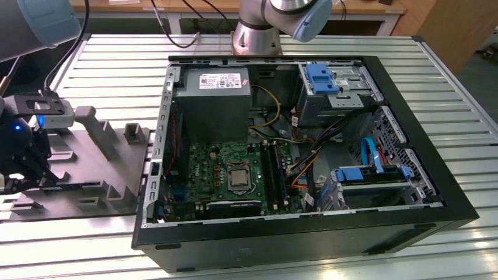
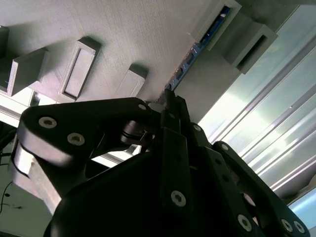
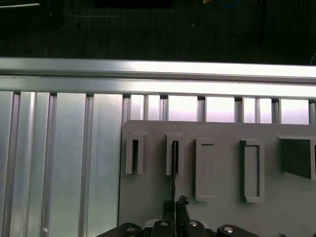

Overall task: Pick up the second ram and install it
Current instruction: 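Pick up the second ram and move it above second insertion slot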

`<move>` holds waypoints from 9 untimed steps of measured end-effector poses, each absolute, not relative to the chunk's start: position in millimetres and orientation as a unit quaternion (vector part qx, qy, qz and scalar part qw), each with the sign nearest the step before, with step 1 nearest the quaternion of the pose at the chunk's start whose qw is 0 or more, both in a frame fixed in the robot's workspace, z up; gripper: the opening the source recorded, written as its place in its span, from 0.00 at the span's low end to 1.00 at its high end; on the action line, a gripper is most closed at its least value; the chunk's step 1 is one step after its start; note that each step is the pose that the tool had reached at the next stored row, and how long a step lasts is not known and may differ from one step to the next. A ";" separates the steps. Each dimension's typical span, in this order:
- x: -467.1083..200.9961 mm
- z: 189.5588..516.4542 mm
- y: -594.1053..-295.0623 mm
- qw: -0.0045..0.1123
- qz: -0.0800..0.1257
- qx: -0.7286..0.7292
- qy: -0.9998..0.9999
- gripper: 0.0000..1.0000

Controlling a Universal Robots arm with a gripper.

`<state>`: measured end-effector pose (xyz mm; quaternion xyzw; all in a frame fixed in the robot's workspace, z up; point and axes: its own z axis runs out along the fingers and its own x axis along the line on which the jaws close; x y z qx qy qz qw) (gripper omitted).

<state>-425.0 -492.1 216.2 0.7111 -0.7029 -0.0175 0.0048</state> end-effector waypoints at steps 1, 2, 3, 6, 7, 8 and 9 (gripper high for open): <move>-425.0 216.1 -492.1 0.005 -0.018 0.711 -0.703 0.16; -425.0 216.1 -492.1 0.005 -0.018 0.711 -0.703 0.23; -425.0 216.1 -492.1 0.005 -0.018 0.711 -0.703 0.23; -425.0 216.1 -492.1 0.005 -0.018 0.711 -0.703 0.36; -425.0 215.9 -492.1 0.005 -0.018 0.711 -0.703 0.36; -424.9 214.3 -492.0 0.004 -0.017 0.711 -0.703 0.36; -425.0 212.7 -492.1 0.005 -0.018 0.711 -0.703 0.36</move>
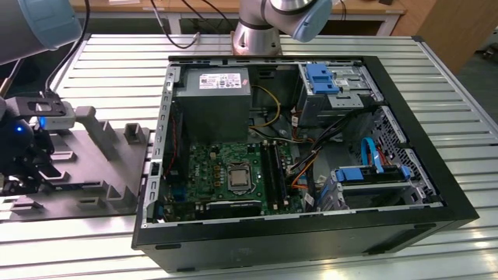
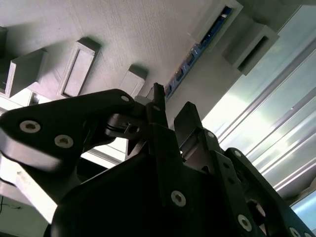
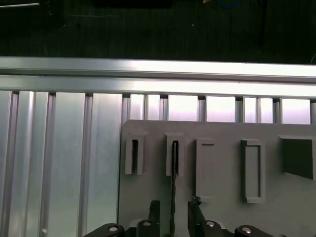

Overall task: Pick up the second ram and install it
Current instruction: 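Pick up the second ram and move it above second insertion slot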

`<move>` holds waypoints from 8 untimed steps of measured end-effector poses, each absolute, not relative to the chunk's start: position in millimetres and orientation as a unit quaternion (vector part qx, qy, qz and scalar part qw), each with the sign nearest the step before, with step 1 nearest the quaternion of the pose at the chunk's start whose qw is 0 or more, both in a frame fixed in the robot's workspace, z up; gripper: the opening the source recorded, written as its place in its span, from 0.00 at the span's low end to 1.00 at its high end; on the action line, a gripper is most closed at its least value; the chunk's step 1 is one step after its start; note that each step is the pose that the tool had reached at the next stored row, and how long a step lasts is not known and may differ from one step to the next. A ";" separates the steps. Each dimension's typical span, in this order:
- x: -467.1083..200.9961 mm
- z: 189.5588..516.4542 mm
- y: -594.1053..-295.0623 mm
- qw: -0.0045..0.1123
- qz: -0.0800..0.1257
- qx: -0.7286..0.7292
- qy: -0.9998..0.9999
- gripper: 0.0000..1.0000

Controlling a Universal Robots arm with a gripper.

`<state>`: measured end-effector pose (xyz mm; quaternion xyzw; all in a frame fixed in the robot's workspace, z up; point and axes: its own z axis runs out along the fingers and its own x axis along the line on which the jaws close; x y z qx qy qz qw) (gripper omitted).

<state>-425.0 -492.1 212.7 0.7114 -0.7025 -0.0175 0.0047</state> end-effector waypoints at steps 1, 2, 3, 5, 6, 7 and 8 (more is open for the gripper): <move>-425.0 211.1 -492.1 0.005 -0.017 0.712 -0.702 0.36; -425.0 209.2 -492.1 0.005 -0.017 0.713 -0.701 0.36; -425.0 207.5 -492.1 0.005 -0.017 0.714 -0.700 0.36; -425.0 204.3 -492.1 0.005 -0.017 0.717 -0.696 0.36; -425.1 202.7 -492.1 0.005 -0.017 0.719 -0.694 0.36; -425.1 201.2 -492.1 0.005 -0.017 0.721 -0.692 0.36; -425.1 199.7 -492.1 0.005 -0.017 0.723 -0.691 0.36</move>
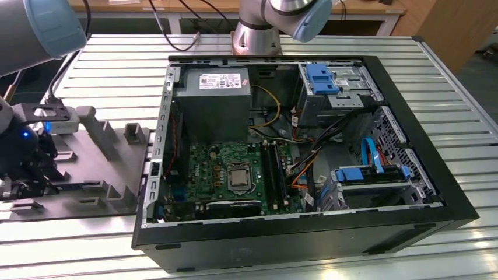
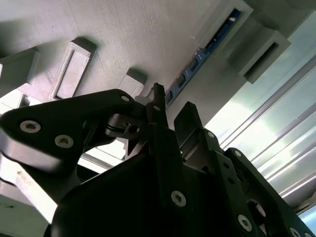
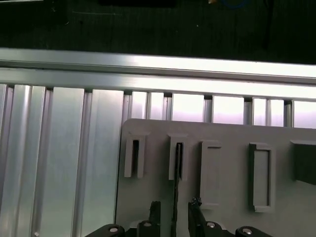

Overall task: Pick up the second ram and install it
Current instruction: 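Pick up the second ram and move it above second insertion slot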

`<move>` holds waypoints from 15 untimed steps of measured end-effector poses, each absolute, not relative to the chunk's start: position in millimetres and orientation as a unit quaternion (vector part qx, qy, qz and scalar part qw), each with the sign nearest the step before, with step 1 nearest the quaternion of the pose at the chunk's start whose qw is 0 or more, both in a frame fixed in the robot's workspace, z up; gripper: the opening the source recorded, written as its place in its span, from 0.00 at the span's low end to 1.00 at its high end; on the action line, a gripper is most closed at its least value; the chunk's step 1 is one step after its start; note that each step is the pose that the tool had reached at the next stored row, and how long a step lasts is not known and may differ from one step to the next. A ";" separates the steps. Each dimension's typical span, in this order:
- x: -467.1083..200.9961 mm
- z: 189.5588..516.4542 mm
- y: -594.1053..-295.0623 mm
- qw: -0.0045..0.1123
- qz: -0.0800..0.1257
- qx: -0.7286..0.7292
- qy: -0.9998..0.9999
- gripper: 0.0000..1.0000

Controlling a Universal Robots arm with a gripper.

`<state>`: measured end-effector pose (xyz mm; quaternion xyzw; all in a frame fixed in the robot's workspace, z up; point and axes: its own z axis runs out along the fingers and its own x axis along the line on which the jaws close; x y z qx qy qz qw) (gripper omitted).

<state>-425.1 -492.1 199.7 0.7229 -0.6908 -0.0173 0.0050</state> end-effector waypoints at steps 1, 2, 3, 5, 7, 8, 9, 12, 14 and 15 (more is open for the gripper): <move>-425.1 198.2 -492.1 0.005 -0.017 0.724 -0.689 0.36; -425.2 196.9 -492.1 0.005 -0.017 0.726 -0.688 0.36; -425.2 196.0 -492.1 0.005 -0.017 0.727 -0.687 0.36; -425.2 195.9 -492.1 0.005 -0.017 0.728 -0.686 0.36; -425.2 195.9 -492.1 0.005 -0.017 0.728 -0.686 0.36; -425.2 195.8 -492.1 0.005 -0.017 0.728 -0.686 0.36; -425.2 195.8 -492.1 0.005 -0.017 0.728 -0.686 0.36; -425.2 195.8 -492.1 0.005 -0.017 0.733 -0.681 0.14; -425.2 195.8 -492.1 0.005 -0.017 0.733 -0.680 0.14; -425.2 195.8 -492.1 0.005 -0.017 0.733 -0.680 0.14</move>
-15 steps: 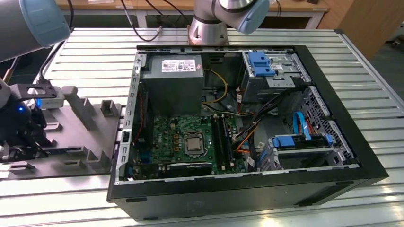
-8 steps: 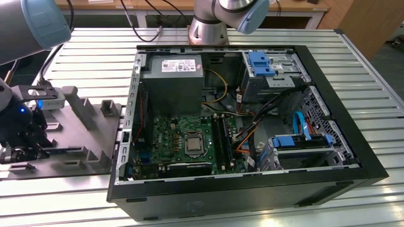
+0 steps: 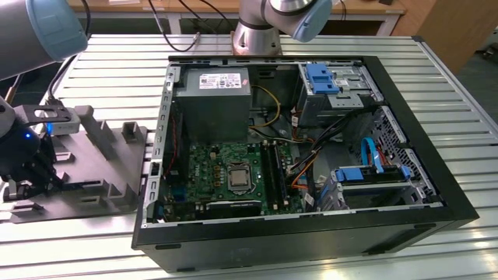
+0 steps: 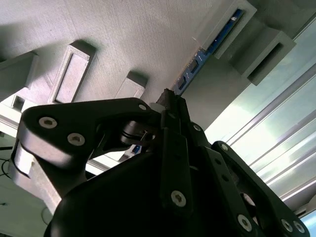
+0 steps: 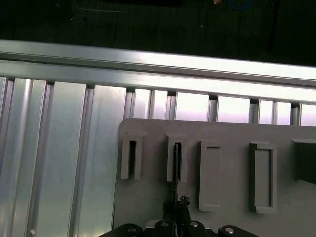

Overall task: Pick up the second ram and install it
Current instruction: 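Pick up the second ram and move it above second insertion slot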

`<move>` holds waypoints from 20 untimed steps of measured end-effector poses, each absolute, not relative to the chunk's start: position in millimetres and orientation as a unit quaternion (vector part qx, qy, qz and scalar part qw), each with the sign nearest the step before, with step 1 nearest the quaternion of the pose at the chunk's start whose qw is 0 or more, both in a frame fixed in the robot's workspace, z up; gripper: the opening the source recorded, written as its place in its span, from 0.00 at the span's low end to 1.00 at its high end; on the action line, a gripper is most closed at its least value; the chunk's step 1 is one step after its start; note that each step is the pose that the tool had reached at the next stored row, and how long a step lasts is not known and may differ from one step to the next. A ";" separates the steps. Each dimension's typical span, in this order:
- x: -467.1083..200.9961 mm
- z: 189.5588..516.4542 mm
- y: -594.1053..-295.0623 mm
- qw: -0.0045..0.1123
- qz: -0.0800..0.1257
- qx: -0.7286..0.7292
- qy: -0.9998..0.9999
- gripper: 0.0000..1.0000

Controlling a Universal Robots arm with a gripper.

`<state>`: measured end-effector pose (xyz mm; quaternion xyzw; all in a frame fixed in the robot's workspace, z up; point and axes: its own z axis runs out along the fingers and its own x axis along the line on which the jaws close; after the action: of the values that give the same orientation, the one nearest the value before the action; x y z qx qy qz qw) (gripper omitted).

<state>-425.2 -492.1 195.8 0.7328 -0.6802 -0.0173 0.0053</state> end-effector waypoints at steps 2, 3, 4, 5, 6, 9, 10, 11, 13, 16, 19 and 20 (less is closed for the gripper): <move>-425.2 195.7 -492.1 0.005 -0.017 0.733 -0.680 0.14; -425.2 195.8 -492.1 0.005 -0.017 0.733 -0.680 0.14; -425.2 195.8 -492.1 0.005 -0.017 0.733 -0.680 0.14; -425.2 195.8 -492.1 0.005 -0.017 0.733 -0.680 0.14; -425.2 195.8 -492.1 0.005 -0.017 0.733 -0.680 0.14; -425.2 195.8 -492.1 0.005 -0.017 0.733 -0.680 0.14; -425.2 195.8 -492.1 0.005 -0.017 0.733 -0.680 0.14; -425.2 195.8 -492.1 0.005 -0.017 0.733 -0.680 0.14; -425.2 195.8 -492.1 0.005 -0.017 0.733 -0.680 0.14; -425.2 195.7 -492.0 0.005 -0.017 0.730 -0.684 0.14; -425.2 195.8 -492.0 0.005 -0.017 0.723 -0.691 0.14; -425.2 195.8 -492.0 0.005 -0.017 0.722 -0.691 0.14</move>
<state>-425.2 -492.0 195.8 0.7224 -0.6912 -0.0174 0.0050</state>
